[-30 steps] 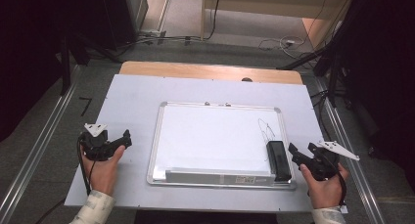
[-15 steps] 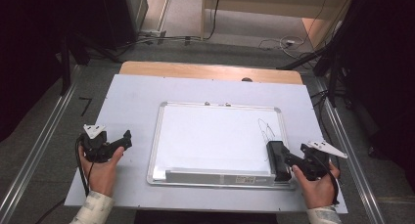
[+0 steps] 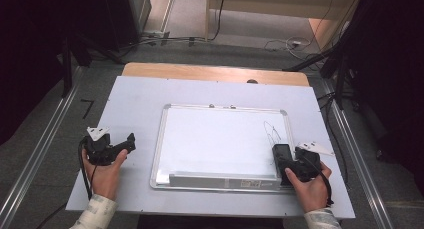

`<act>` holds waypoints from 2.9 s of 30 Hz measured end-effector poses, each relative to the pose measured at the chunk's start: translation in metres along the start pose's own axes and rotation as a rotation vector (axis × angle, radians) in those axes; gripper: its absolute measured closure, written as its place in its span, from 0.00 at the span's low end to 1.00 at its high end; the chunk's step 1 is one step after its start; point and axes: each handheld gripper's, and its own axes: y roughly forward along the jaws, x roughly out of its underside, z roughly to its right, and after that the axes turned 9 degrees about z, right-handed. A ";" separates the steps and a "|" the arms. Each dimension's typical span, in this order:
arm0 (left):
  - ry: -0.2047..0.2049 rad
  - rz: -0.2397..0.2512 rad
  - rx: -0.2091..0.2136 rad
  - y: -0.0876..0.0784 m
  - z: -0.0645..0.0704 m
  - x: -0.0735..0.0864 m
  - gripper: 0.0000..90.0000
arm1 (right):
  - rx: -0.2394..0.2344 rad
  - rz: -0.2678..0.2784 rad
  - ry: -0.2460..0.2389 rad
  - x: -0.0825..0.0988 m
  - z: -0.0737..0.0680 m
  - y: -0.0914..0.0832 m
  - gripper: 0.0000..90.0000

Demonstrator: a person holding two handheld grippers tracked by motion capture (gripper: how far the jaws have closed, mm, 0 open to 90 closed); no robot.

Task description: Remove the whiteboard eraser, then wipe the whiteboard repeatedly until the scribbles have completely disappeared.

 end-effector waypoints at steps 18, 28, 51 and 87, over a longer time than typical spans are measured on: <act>-0.004 -0.004 0.018 0.003 0.003 -0.001 0.10 | 0.037 -0.059 -0.023 0.005 -0.015 0.021 0.35; -0.011 -0.003 0.021 0.002 0.003 -0.001 0.10 | 0.033 -0.066 -0.010 0.004 -0.012 0.018 0.42; -0.022 -0.003 0.019 0.002 0.001 -0.002 0.10 | 0.028 0.002 0.026 -0.006 -0.003 -0.001 0.42; -0.032 -0.015 0.020 0.003 -0.002 0.000 0.10 | 0.022 0.006 0.033 -0.023 -0.003 0.019 0.42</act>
